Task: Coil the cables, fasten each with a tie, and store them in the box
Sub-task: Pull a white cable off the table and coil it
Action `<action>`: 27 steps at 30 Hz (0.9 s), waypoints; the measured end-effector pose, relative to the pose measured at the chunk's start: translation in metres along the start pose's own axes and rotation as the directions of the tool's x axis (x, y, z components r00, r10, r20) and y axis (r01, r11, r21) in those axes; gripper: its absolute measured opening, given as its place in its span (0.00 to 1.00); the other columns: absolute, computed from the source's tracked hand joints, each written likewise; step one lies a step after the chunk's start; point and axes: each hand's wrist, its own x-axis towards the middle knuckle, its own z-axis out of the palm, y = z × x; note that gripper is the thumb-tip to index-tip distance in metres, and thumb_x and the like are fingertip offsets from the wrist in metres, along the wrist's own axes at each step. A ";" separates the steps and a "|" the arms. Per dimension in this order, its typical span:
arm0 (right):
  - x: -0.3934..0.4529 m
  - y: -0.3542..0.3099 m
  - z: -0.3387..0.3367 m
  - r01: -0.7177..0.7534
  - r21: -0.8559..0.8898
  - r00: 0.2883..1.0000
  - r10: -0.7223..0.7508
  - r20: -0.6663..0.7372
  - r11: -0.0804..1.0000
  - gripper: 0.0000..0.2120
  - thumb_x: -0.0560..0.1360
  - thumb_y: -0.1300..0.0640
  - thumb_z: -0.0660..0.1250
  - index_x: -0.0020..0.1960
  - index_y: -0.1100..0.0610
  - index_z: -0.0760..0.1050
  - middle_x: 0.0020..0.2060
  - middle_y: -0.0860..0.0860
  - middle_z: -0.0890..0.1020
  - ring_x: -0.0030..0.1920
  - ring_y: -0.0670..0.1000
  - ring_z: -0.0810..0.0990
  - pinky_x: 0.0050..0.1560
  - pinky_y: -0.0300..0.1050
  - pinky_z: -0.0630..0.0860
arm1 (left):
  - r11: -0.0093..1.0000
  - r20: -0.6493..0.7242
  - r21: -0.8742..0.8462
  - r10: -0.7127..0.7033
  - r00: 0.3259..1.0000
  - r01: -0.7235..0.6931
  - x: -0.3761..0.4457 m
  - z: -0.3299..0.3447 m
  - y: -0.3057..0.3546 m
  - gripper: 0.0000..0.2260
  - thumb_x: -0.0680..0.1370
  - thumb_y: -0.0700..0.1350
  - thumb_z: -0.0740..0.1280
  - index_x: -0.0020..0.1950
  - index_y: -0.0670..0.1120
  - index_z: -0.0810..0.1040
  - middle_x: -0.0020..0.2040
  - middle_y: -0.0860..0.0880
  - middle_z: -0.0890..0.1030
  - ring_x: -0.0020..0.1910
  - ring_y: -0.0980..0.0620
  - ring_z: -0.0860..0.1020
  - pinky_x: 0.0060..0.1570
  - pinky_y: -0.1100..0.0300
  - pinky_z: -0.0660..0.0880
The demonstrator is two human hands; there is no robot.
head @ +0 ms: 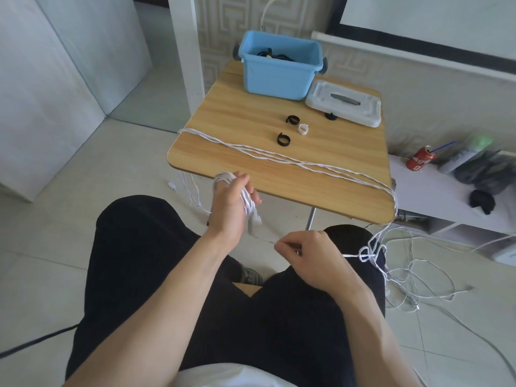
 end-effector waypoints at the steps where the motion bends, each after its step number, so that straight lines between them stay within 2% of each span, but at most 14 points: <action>1: -0.001 -0.003 -0.001 0.010 0.000 1.000 -0.010 0.006 1.000 0.10 0.81 0.51 0.66 0.47 0.53 0.85 0.41 0.40 0.85 0.43 0.40 0.81 0.46 0.38 0.79 | 0.991 0.031 0.124 0.047 0.998 -0.051 0.000 0.002 -0.002 0.05 0.74 0.46 0.64 0.38 0.50 0.73 0.30 0.52 0.73 0.34 0.45 0.74 0.51 0.51 0.74; 3: -0.001 -0.008 -0.004 0.031 0.001 1.000 -0.031 -0.003 1.000 0.10 0.80 0.51 0.67 0.48 0.52 0.86 0.41 0.40 0.85 0.44 0.38 0.81 0.47 0.36 0.78 | 0.911 0.156 0.372 0.130 0.979 -0.181 -0.001 0.003 -0.008 0.16 0.79 0.43 0.62 0.31 0.48 0.73 0.28 0.53 0.73 0.37 0.41 0.77 0.54 0.49 0.74; 5: -0.003 -0.010 -0.010 0.041 0.025 0.998 -0.040 -0.046 0.999 0.08 0.79 0.52 0.69 0.47 0.52 0.86 0.40 0.39 0.85 0.44 0.37 0.81 0.46 0.34 0.77 | 0.817 0.270 0.505 0.155 0.950 -0.276 -0.003 0.004 -0.013 0.20 0.82 0.38 0.60 0.29 0.39 0.69 0.26 0.49 0.70 0.29 0.47 0.73 0.41 0.55 0.73; 7: -0.003 -0.011 -0.016 0.057 0.039 0.993 -0.052 -0.110 0.998 0.07 0.78 0.53 0.70 0.46 0.52 0.86 0.40 0.39 0.86 0.44 0.37 0.82 0.45 0.33 0.77 | 0.790 0.327 0.547 0.103 0.939 -0.277 -0.005 0.005 -0.018 0.20 0.83 0.37 0.59 0.31 0.33 0.67 0.28 0.37 0.68 0.28 0.40 0.68 0.33 0.52 0.68; 9: -0.004 -0.010 -0.022 0.066 0.058 0.983 -0.055 -0.174 0.996 0.06 0.77 0.54 0.72 0.45 0.52 0.87 0.39 0.40 0.86 0.42 0.39 0.83 0.43 0.31 0.76 | 0.817 0.336 0.529 0.047 0.941 -0.230 -0.006 0.005 -0.019 0.20 0.84 0.38 0.59 0.33 0.33 0.67 0.30 0.34 0.67 0.29 0.38 0.66 0.32 0.49 0.66; 11: -0.004 -0.010 -0.029 0.054 0.098 0.981 -0.034 -0.193 0.994 0.06 0.76 0.55 0.72 0.41 0.53 0.86 0.36 0.41 0.86 0.40 0.39 0.83 0.41 0.29 0.74 | 0.890 0.260 0.435 0.020 0.966 -0.136 -0.006 0.004 -0.017 0.22 0.85 0.41 0.59 0.32 0.39 0.74 0.30 0.38 0.70 0.31 0.44 0.69 0.36 0.55 0.69; 13: -0.005 -0.010 -0.033 0.028 0.100 0.989 -0.013 -0.147 0.995 0.07 0.75 0.57 0.72 0.39 0.54 0.86 0.34 0.41 0.85 0.39 0.38 0.83 0.40 0.28 0.73 | 0.984 0.144 0.175 -0.063 0.987 0.038 -0.003 -0.001 -0.012 0.21 0.85 0.43 0.59 0.33 0.47 0.77 0.31 0.46 0.74 0.32 0.48 0.72 0.40 0.56 0.70; 15: -0.006 -0.011 -0.033 0.021 0.070 0.997 -0.015 -0.080 0.997 0.08 0.74 0.57 0.71 0.37 0.54 0.85 0.34 0.41 0.85 0.39 0.38 0.83 0.39 0.29 0.74 | 0.995 0.095 0.031 -0.096 0.991 0.094 0.001 -0.005 -0.008 0.18 0.85 0.43 0.58 0.36 0.46 0.76 0.32 0.47 0.75 0.33 0.48 0.73 0.42 0.54 0.70; 16: -0.006 -0.012 -0.031 0.026 0.057 0.998 -0.022 -0.055 0.998 0.08 0.74 0.57 0.71 0.37 0.54 0.85 0.34 0.41 0.85 0.38 0.38 0.83 0.39 0.30 0.75 | 0.995 0.103 0.070 -0.079 0.992 0.072 0.001 -0.006 -0.007 0.19 0.85 0.43 0.58 0.35 0.46 0.76 0.32 0.47 0.75 0.33 0.48 0.73 0.43 0.53 0.70; 18: -0.005 -0.014 -0.029 0.035 0.049 0.999 -0.034 -0.035 0.998 0.07 0.74 0.57 0.72 0.38 0.54 0.85 0.34 0.42 0.85 0.38 0.39 0.82 0.39 0.33 0.76 | 0.947 0.185 0.319 -0.028 0.982 -0.033 -0.003 -0.004 -0.008 0.20 0.85 0.42 0.58 0.34 0.42 0.76 0.32 0.44 0.74 0.34 0.47 0.72 0.46 0.54 0.70; 19: -0.005 -0.014 -0.029 0.040 0.047 0.998 -0.038 -0.040 0.998 0.07 0.74 0.57 0.72 0.38 0.53 0.85 0.33 0.43 0.85 0.36 0.40 0.82 0.38 0.32 0.76 | 0.881 0.273 0.466 -0.061 0.960 -0.076 -0.007 -0.001 -0.007 0.19 0.85 0.43 0.58 0.35 0.39 0.74 0.33 0.42 0.74 0.35 0.47 0.71 0.45 0.54 0.70; 21: -0.004 -0.014 -0.031 0.062 0.041 0.996 -0.060 -0.060 0.997 0.06 0.73 0.57 0.73 0.38 0.51 0.85 0.29 0.45 0.82 0.31 0.42 0.78 0.34 0.32 0.72 | 0.730 0.417 0.678 -0.284 0.863 -0.087 -0.016 0.005 -0.009 0.20 0.85 0.48 0.55 0.35 0.42 0.70 0.32 0.44 0.73 0.34 0.47 0.70 0.41 0.49 0.70; 24: -0.004 -0.010 -0.035 0.069 0.077 0.996 -0.065 -0.058 0.995 0.07 0.73 0.57 0.73 0.38 0.49 0.85 0.29 0.44 0.82 0.29 0.45 0.75 0.33 0.34 0.70 | 0.563 0.456 0.824 -0.596 0.662 -0.061 -0.026 0.010 -0.008 0.27 0.86 0.58 0.45 0.39 0.43 0.71 0.31 0.47 0.73 0.31 0.48 0.72 0.44 0.48 0.75; 27: -0.003 -0.004 -0.035 0.017 0.219 0.997 0.001 -0.083 0.976 0.06 0.71 0.53 0.78 0.37 0.50 0.84 0.31 0.45 0.85 0.32 0.52 0.79 0.35 0.46 0.74 | 0.609 0.478 0.789 -0.694 0.538 0.084 -0.028 0.009 -0.003 0.30 0.84 0.64 0.44 0.44 0.42 0.71 0.30 0.47 0.68 0.27 0.50 0.67 0.35 0.54 0.70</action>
